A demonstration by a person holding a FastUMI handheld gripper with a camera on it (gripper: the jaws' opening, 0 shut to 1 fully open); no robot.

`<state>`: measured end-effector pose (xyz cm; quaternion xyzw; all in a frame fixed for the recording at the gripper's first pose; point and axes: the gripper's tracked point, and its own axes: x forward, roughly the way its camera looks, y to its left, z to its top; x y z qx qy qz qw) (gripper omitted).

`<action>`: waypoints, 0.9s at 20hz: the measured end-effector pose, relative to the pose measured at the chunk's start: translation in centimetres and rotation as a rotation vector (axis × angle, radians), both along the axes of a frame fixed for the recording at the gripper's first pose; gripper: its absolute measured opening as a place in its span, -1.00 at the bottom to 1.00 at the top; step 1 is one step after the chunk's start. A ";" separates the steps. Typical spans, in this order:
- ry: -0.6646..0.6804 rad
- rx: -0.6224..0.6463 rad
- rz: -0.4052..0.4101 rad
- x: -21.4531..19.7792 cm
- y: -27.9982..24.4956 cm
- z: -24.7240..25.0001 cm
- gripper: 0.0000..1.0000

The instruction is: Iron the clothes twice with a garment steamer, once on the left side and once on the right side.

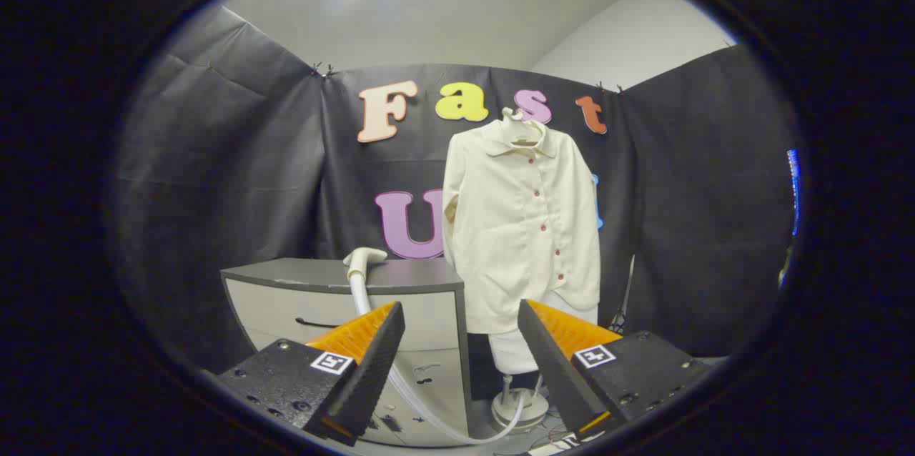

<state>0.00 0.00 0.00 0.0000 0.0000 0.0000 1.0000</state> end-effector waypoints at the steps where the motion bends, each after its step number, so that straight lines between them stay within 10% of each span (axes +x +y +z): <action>1: 0.000 0.006 0.001 -0.1 -0.1 -0.1 0.94; 18: 0.006 0.118 0.046 0.1 1.0 -0.3 0.93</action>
